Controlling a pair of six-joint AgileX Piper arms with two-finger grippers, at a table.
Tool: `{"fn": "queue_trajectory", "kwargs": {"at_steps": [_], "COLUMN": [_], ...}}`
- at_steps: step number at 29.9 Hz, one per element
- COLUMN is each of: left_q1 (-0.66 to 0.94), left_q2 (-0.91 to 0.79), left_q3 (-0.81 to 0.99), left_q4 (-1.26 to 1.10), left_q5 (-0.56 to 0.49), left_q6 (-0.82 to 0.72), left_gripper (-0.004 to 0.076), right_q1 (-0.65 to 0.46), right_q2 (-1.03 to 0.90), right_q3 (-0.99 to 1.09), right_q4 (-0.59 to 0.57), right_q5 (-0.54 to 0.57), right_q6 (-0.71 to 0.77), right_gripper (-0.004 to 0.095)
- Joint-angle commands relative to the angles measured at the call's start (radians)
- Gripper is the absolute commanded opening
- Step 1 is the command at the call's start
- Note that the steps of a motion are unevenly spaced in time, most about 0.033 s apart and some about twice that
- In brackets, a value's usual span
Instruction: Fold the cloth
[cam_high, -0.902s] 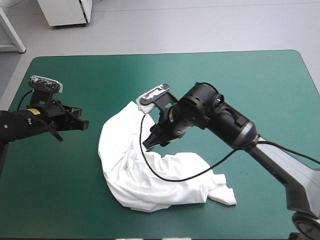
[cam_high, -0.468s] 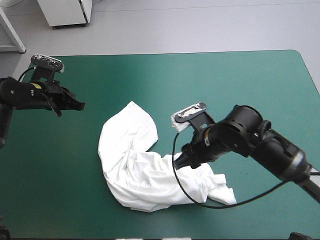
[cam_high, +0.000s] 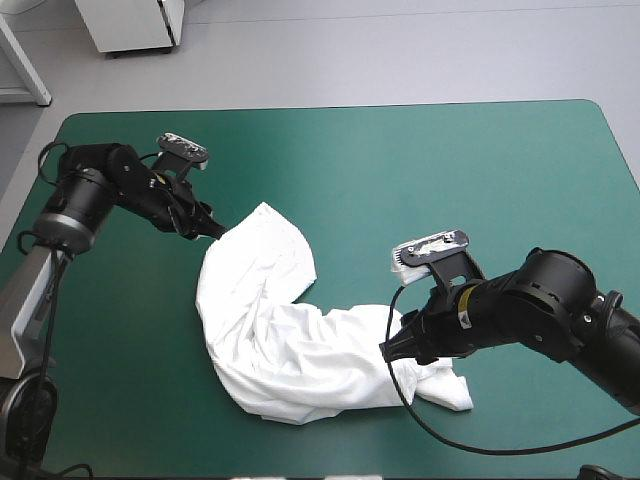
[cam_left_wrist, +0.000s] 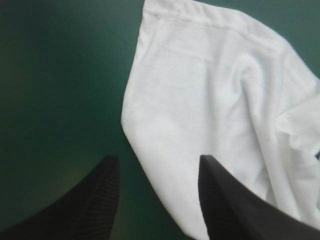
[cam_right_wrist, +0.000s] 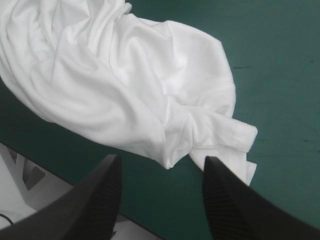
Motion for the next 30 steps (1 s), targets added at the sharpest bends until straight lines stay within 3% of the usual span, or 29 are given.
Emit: {"fn": "queue_trajectory", "kwargs": {"at_steps": [1, 15, 21, 30], "left_q1": [-0.045, -0.058, -0.058, -0.058], "left_q2": [0.017, 0.241, 0.332, 0.384], "left_q3": [-0.033, -0.068, -0.157, -0.179], "left_q4": [0.078, 0.111, 0.148, 0.148], "left_q5": [-0.067, -0.139, -0.074, -0.042], "left_q6": [-0.075, -0.108, -0.108, -0.105], "left_gripper": [0.0370, 0.0370, 0.0369, 0.0223], "right_q1": [-0.006, -0.006, -0.006, -0.006], "right_q2": [-0.022, -0.020, -0.020, -0.020], "right_q3": [-0.020, -0.020, -0.020, -0.020], "right_q4": [-0.010, -0.036, -0.036, -0.038], "right_q5": [0.002, 0.002, 0.002, 0.002], "right_q6": [0.015, 0.017, 0.017, 0.017], "right_gripper": [0.0469, 0.0468, 0.0462, 0.0422]}}
